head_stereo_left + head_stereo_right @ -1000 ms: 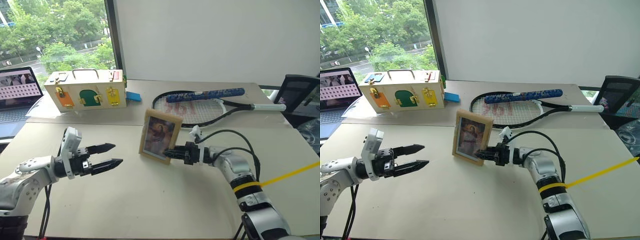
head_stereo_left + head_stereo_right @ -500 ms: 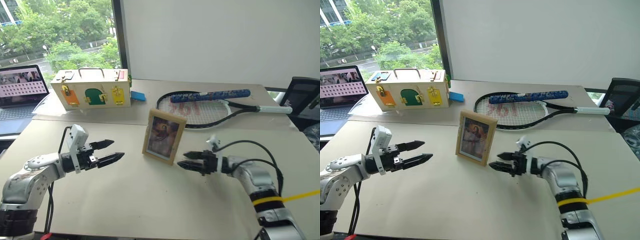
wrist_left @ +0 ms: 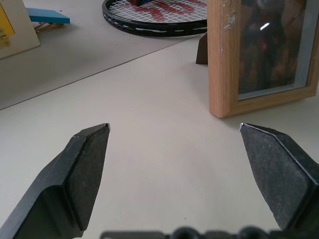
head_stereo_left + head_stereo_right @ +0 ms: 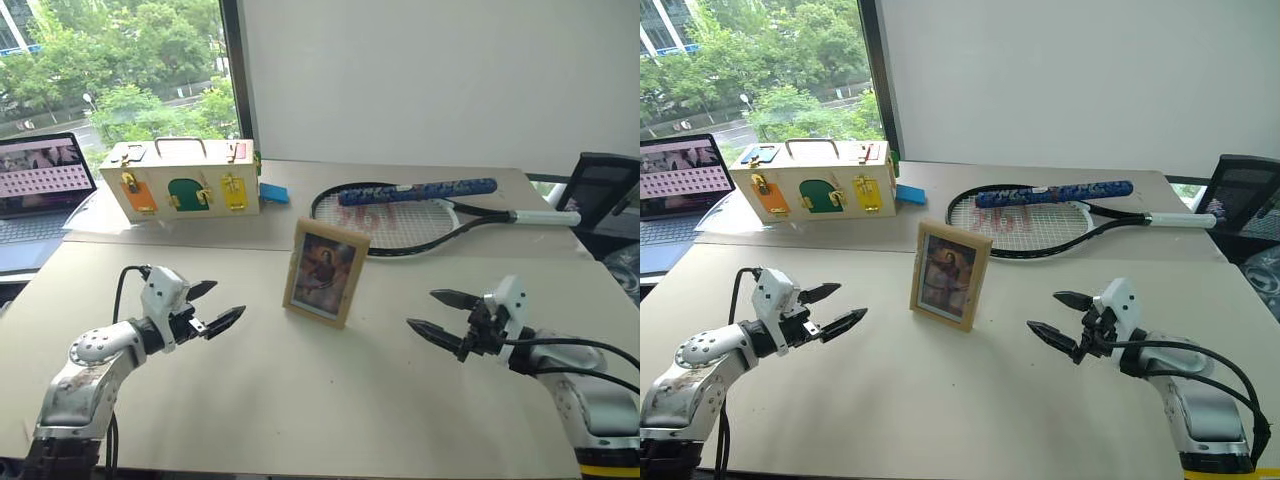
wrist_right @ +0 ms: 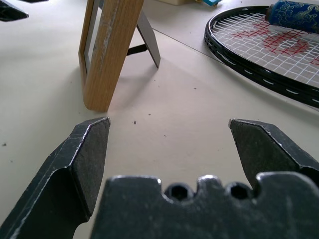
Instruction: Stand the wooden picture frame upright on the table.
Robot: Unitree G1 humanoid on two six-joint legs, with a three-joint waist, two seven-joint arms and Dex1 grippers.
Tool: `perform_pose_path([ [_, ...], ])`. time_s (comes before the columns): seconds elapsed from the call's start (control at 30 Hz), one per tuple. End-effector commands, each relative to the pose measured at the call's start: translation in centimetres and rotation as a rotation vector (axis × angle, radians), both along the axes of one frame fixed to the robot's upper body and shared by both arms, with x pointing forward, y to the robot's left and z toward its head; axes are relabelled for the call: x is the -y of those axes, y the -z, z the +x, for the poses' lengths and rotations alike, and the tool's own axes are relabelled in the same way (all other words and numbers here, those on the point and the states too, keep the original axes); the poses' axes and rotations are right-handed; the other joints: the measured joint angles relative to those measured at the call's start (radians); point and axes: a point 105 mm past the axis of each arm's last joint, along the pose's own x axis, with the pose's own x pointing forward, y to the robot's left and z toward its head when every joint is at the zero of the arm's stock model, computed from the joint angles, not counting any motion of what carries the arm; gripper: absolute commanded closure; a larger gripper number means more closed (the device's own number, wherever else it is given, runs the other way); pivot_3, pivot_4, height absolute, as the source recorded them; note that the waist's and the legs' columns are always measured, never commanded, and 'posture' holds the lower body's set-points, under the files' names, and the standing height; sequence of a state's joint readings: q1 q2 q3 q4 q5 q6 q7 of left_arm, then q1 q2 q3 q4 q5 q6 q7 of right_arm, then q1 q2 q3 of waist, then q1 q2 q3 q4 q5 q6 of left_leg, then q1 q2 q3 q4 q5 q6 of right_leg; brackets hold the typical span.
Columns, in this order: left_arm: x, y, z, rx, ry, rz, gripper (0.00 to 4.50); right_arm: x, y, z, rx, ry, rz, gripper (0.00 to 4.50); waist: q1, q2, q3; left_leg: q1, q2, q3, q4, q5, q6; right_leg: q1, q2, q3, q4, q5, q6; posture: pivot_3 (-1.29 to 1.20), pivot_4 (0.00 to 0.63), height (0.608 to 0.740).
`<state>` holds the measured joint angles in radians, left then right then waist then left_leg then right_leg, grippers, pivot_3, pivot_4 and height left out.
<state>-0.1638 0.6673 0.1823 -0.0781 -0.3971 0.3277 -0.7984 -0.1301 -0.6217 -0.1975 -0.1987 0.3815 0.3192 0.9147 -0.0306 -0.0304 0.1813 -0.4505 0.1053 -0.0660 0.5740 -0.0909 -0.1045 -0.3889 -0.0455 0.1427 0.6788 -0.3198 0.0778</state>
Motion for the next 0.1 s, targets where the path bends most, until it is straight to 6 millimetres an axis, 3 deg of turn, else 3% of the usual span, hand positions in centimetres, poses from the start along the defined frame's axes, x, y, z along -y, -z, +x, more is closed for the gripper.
perform_pose_path([
  [0.03, -0.2, -0.5, 0.63, 0.066, 0.006, 0.036, 0.0, -0.4, -0.01, -0.41, 0.061, -0.03, -0.079, 0.06, 0.0, 0.0, 0.0, 0.0, 0.0, 0.0, 0.0, 0.0, 0.0, 0.0, 0.0, 0.0, 0.0, 0.0, 0.0, 0.0, 0.15, 0.71],
  [0.1, -0.29, -0.69, 0.87, 0.081, 0.018, 0.036, 0.0, -0.33, 0.14, -0.22, 0.062, -0.017, -0.07, 0.06, 0.0, 0.0, 0.0, 0.0, 0.0, 0.0, 0.0, 0.0, 0.0, 0.0, 0.0, 0.0, 0.0, 0.0, 0.0, 0.0, 0.15, 0.71],
])
